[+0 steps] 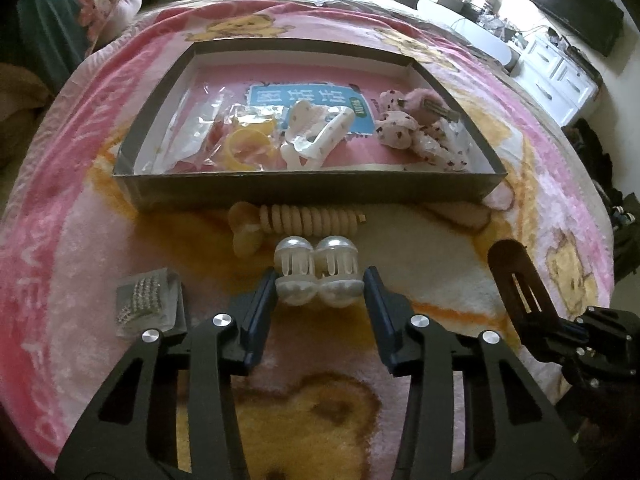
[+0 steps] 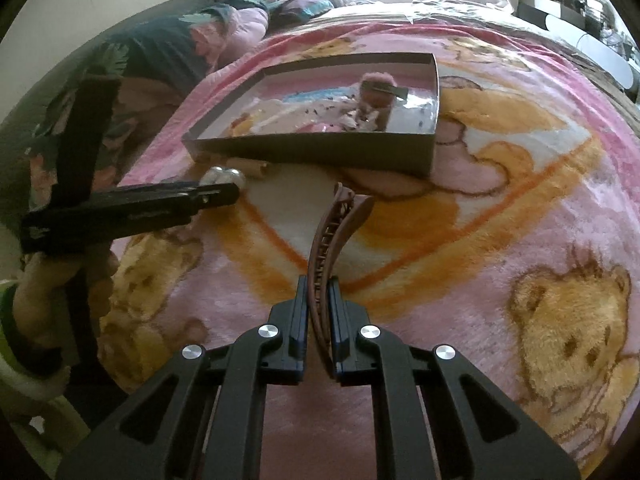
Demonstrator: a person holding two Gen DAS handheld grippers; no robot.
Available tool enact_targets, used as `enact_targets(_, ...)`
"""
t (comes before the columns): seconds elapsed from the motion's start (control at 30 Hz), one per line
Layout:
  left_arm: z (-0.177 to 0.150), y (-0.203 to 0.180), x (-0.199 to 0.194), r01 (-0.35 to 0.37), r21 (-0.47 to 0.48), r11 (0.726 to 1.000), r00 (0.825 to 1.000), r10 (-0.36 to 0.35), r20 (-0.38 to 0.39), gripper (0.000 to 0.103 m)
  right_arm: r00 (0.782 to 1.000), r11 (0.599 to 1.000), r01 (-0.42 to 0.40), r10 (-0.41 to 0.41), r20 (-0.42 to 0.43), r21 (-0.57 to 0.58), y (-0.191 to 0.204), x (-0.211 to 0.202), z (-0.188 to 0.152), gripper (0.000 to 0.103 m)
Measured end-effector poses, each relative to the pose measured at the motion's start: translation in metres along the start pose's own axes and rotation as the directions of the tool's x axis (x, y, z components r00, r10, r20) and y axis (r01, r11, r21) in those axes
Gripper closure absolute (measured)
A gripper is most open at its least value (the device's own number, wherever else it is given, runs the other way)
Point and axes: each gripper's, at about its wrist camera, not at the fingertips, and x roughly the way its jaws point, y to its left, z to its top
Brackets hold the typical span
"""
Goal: Organize jewelry
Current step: 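Carry the pearl earrings into the box while the right tool carries the brown clip there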
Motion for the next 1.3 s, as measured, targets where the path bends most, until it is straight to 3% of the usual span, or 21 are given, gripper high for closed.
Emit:
enact_targets(0.57,-0.012,0.001,-0.049,0.034,0.012,0.999,0.997,-0.035,0.070,0.068,0.998,0.999,-0.018,0.020,0.055,-0.043,0.019,-0.026,0.005,0.094)
enact_targets(1.3,-0.005,0.028,-0.109,0.024,-0.032,0.999,0.981,-0.017,0.191,0.068,0.992,0.992,-0.027,0.042,0.121,-0.126,0.055,-0.043,0.031,0.094)
